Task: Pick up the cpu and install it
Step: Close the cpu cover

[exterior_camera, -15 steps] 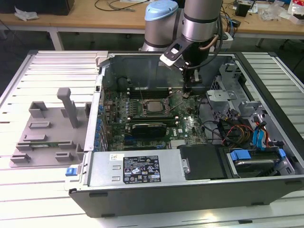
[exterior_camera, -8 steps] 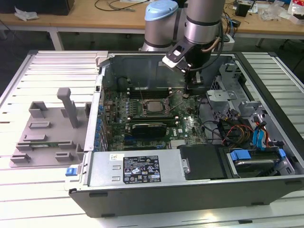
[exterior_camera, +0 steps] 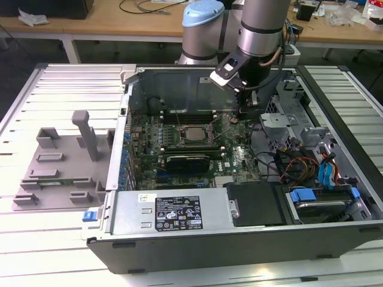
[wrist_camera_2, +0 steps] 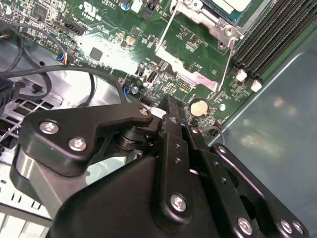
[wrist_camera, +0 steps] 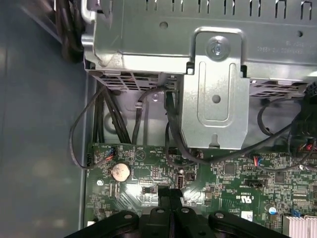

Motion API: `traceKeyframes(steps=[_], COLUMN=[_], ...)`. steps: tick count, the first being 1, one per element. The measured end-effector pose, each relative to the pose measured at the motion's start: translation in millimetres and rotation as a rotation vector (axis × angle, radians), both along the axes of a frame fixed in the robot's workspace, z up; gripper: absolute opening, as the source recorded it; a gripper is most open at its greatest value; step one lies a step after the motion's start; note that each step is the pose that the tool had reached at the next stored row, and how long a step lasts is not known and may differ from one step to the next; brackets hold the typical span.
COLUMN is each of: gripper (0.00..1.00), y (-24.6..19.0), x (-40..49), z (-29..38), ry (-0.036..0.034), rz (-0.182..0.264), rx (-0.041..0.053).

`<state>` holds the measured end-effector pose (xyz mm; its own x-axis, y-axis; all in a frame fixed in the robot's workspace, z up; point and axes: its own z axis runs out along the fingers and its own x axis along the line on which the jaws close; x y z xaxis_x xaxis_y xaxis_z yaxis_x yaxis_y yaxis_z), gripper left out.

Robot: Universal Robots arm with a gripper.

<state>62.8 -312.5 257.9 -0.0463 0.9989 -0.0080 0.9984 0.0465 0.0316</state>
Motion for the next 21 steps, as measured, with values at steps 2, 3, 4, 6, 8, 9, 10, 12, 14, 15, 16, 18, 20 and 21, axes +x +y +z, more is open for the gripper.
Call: traceKeyframes(steps=[2,3,4,6,8,9,10,12,14,15,16,18,20,21], gripper=[0.11,0.11,0.11,0.11,0.11,0.11,0.11,0.11,0.11,0.11,0.11,0.11,0.11,0.11], y=[0.0,0.0,0.0,0.0,0.0,0.0,0.0,0.0,0.0,0.0,0.0,0.0,0.0,0.0], x=[0.0,0.0,0.0,0.0,-0.2,-0.9,-1.9,-4.5,-5.5,-5.6,-5.6,-5.9,-10.4,-13.4], z=[-6.5,-8.1,-8.9,-9.1,-9.1,-9.2,-9.3,-9.3,-9.3,-9.3,-9.3,-9.3,-9.3,-9.3], ry=[0.0028,0.0034,0.0037,0.0036,0.0036,0.0036,0.0036,0.0036,0.0036,0.0036,0.0036,0.0036,0.0036,0.0036], rz=[0.000,0.000,0.000,0.000,0.000,0.000,0.000,0.000,0.000,0.000,0.000,0.000,0.000,0.000], rx=[-0.0006,-0.0007,-0.0009,-0.0008,-0.0007,-0.0006,-0.0005,-0.0007,-0.0007,-0.0007,-0.0007,-0.0007,-0.0003,0.0002])
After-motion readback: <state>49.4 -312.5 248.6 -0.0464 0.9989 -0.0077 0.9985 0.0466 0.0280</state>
